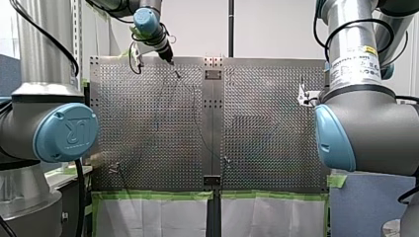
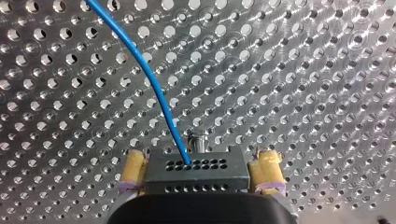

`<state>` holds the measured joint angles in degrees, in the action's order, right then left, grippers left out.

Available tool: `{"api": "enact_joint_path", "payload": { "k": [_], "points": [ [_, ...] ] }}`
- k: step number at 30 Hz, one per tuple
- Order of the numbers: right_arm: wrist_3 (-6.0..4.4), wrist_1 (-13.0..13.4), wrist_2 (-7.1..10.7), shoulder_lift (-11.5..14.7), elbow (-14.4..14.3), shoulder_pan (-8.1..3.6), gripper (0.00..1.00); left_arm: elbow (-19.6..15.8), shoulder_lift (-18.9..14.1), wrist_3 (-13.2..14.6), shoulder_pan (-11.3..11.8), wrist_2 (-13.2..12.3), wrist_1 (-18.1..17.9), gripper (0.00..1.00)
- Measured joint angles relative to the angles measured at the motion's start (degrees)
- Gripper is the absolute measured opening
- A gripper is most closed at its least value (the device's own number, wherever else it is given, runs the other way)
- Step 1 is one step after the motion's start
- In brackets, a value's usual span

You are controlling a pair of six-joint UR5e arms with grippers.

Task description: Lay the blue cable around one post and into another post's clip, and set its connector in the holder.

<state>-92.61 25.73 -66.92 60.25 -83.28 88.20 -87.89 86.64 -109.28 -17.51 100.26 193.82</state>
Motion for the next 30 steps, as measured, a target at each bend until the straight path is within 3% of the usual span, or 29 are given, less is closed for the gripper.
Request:
{"api": "enact_joint_path", "payload": {
  "k": [7, 17, 30],
  "points": [
    [0.0, 0.0, 0.0, 0.0, 0.0, 0.0, 1.0, 1.99, 0.03, 3.65, -0.33, -1.94, 3.65, 1.0],
    [0.0, 0.0, 0.0, 0.0, 0.0, 0.0, 1.0, 2.38, 0.12, 8.58, -0.35, -1.96, 6.9, 1.0],
    [0.0, 0.0, 0.0, 0.0, 0.0, 0.0, 1.0, 2.39, 0.14, 7.84, -0.36, -1.5, 7.01, 1.0]
  ]
}}
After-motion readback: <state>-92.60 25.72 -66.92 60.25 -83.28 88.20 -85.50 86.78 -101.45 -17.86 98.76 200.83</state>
